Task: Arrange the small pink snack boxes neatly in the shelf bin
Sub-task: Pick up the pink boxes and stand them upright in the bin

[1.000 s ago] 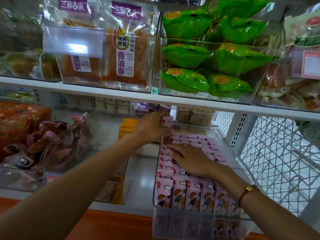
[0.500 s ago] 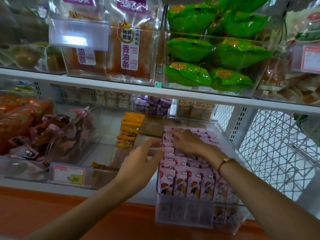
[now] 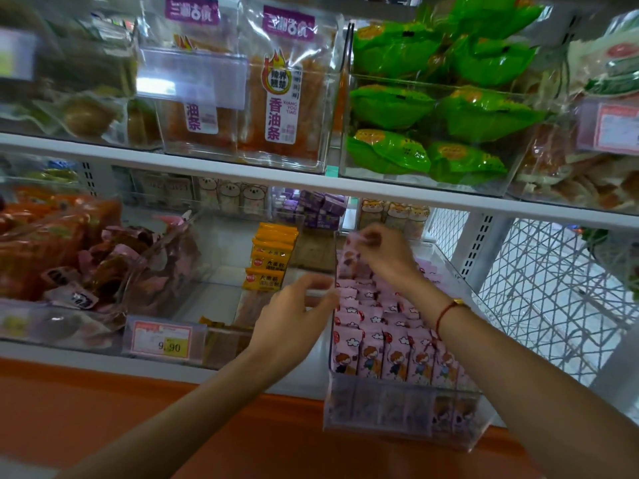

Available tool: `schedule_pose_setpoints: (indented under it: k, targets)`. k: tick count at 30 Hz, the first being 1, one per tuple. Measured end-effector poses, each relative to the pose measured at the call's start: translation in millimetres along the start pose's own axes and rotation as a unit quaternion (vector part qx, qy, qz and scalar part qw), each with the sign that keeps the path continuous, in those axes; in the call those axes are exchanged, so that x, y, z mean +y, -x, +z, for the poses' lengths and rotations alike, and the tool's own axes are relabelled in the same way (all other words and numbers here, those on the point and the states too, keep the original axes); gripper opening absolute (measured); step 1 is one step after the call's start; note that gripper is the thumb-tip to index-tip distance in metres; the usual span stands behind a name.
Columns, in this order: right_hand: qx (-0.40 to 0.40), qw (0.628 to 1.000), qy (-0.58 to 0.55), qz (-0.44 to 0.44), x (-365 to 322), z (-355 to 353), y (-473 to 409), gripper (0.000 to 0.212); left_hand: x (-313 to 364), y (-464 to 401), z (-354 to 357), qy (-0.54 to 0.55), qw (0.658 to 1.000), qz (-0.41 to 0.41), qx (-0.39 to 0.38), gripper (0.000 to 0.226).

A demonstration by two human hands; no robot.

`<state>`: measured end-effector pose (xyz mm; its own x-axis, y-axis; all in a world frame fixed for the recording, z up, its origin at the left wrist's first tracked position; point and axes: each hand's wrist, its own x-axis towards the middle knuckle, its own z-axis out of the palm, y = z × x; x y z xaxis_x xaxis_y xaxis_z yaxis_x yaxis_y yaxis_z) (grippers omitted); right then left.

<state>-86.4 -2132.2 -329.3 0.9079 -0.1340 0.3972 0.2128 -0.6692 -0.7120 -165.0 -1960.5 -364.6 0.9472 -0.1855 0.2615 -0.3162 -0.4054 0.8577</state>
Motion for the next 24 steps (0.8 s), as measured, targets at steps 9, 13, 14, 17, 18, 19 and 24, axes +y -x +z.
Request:
schedule_pose_setpoints:
  k: [9,13,14,17,18,19,24]
  targets:
    - [0.184,0.886,-0.403,0.133,-35.7,-54.0,89.3,0.015,25.9,11.3,-13.2,0.039,0.996,0.075,0.041,0.037]
    - [0.106,0.891,-0.417,0.145,-39.4,-51.1,123.1,0.015,31.3,34.9,-3.3,-0.032,0.990,0.139,0.004,0.049]
    - [0.095,0.893,-0.413,0.153,-39.7,-49.1,127.3,0.018,33.4,37.7,-2.2,-0.049,0.987,0.150,0.010,0.047]
    - [0.085,0.886,-0.420,0.178,-38.6,-47.5,132.1,0.022,36.3,40.5,-1.1,-0.078,0.985,0.151,0.032,0.041]
    - [0.078,0.880,-0.431,0.184,-38.2,-48.4,132.6,0.022,36.2,40.9,-0.6,-0.094,0.984,0.148,0.039,0.040]
    - [0.065,0.872,-0.447,0.187,-38.0,-49.9,133.0,0.023,35.7,41.2,-0.4,-0.113,0.981,0.148,0.048,0.040]
    - [-0.049,0.865,-0.470,0.167,-39.4,-55.1,134.7,0.019,36.9,39.3,0.7,-0.155,0.967,0.186,0.078,0.046]
